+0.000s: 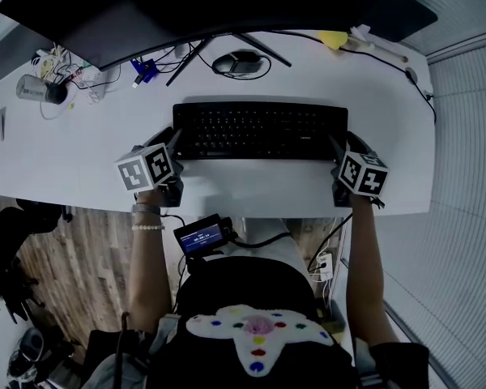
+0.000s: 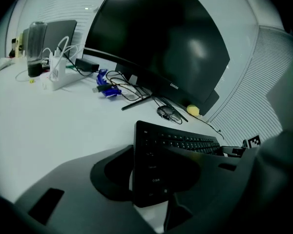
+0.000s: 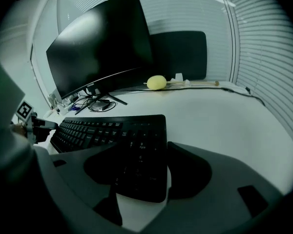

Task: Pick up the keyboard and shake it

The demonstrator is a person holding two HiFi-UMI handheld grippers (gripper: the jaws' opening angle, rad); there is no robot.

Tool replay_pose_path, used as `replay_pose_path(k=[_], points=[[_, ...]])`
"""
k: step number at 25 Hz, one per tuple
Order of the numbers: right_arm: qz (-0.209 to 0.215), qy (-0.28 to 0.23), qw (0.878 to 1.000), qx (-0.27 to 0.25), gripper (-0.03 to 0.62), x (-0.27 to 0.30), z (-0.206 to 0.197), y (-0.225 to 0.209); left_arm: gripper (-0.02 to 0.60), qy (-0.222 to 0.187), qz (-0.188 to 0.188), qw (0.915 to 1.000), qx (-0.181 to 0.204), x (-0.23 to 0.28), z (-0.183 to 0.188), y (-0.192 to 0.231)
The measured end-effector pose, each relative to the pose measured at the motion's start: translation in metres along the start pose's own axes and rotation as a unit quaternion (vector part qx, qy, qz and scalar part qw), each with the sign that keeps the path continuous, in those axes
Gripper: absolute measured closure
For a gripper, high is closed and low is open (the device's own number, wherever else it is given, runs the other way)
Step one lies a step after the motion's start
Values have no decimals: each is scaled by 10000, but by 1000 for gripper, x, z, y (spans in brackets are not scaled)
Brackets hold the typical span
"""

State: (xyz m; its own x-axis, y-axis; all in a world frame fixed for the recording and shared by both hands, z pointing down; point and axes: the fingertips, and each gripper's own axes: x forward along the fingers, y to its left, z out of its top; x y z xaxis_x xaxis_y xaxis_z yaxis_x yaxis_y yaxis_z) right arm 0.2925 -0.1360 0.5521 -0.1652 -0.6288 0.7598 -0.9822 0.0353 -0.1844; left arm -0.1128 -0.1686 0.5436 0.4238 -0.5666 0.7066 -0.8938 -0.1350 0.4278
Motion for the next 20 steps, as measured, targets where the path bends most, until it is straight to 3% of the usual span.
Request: replay_pose_path(k=[1, 3, 5, 10, 20], points=[[-199, -80, 9996, -192, 320, -3, 3, -1, 430, -112, 12, 9999, 100, -4, 4, -1], [-599, -310, 9960, -582, 445, -13, 11, -1, 460, -307, 47, 9990, 324, -12, 12, -3], [-700, -553, 9921, -878, 528, -25, 19, 8, 494, -481, 91, 9972, 565, -21, 19, -8], [-365, -1038, 9855, -1294, 543, -56, 35, 57, 549, -1016, -32, 9903, 948, -44, 42, -30], [114, -2152, 9639, -1562, 549, -129, 82, 134, 563, -1757, -361, 9675, 1782, -101, 65, -97]])
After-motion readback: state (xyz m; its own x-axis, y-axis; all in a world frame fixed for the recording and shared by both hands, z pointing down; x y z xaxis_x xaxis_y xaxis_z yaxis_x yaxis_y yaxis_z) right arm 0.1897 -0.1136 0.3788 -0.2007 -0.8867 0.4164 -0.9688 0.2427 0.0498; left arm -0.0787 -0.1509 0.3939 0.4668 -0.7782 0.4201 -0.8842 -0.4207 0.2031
